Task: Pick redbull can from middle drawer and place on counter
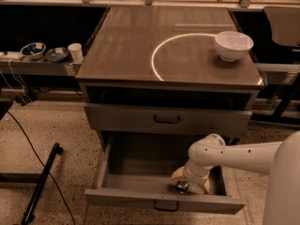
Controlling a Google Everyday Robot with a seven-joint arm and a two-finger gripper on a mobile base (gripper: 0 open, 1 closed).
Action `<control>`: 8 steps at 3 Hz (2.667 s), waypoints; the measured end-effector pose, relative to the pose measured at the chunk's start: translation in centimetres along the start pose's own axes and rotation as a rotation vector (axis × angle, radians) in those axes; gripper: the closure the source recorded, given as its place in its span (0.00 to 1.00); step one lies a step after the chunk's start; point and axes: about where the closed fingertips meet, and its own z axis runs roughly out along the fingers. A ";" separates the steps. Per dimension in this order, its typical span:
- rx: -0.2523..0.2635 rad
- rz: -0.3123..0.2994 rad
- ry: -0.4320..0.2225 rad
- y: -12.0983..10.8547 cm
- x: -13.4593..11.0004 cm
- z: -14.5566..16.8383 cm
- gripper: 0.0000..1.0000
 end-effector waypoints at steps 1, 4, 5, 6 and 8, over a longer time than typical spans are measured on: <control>0.015 0.006 -0.014 -0.3 0.0 1.7 0.42; 0.197 0.136 0.023 -0.7 3.4 -1.1 0.99; 0.369 0.127 0.061 -1.1 1.9 -8.5 1.00; 0.464 0.138 0.089 1.3 -0.8 -16.5 1.00; 0.483 -0.030 0.286 1.1 -6.7 -32.2 1.00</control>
Offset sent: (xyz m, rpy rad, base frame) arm 0.0267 -0.0089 -0.0315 0.0559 -0.0414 -0.1140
